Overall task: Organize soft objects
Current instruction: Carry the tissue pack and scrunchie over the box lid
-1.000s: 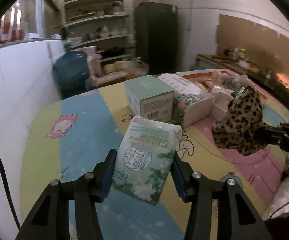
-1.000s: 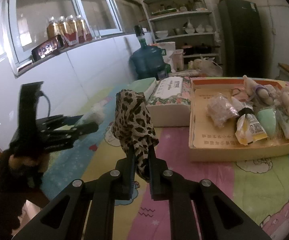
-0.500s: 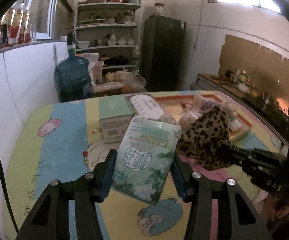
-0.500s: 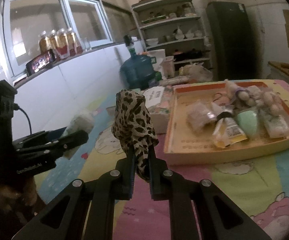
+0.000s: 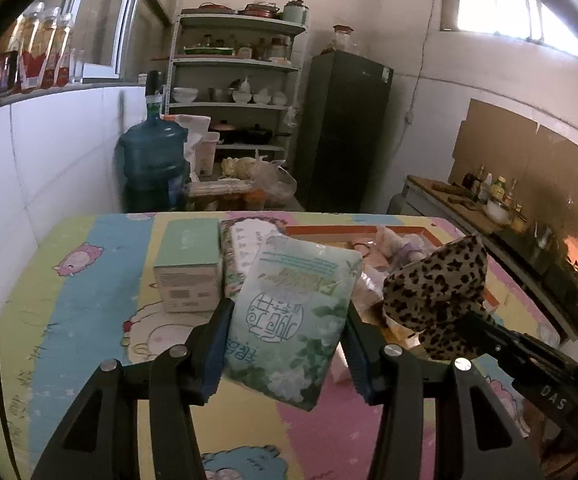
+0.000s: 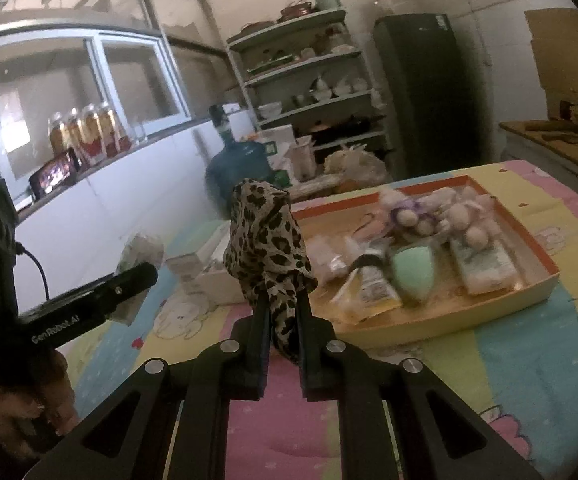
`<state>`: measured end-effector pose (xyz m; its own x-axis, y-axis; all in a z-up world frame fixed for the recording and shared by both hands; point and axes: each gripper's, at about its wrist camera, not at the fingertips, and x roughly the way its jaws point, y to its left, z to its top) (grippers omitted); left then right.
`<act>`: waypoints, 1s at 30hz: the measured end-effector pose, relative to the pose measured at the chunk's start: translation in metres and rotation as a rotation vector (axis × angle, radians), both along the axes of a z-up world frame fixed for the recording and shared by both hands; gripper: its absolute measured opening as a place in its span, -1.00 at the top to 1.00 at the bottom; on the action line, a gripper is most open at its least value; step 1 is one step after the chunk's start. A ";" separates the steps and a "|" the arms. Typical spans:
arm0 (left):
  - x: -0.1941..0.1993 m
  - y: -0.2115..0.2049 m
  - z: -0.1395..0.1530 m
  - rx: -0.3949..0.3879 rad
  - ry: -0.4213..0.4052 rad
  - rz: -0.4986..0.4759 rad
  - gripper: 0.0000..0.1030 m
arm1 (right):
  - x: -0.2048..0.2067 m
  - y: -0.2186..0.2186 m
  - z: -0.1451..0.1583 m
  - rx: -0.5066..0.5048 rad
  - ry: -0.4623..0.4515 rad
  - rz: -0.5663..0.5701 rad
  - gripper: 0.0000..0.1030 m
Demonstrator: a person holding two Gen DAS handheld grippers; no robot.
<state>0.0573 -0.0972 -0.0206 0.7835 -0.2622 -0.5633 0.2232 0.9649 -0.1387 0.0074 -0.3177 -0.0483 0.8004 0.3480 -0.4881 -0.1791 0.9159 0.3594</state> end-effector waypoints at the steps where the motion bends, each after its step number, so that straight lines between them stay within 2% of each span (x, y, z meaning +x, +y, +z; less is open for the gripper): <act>1: 0.001 -0.006 0.000 0.004 -0.002 0.001 0.00 | 0.000 -0.004 0.001 0.002 -0.002 -0.004 0.76; 30: 0.029 -0.105 -0.015 0.018 0.002 -0.031 0.00 | 0.006 -0.118 0.006 0.068 -0.072 -0.140 0.76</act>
<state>0.0866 -0.2026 -0.0353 0.7738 -0.2761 -0.5700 0.2528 0.9598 -0.1217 0.0139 -0.4354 -0.0421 0.8753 0.2612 -0.4070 -0.0790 0.9075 0.4126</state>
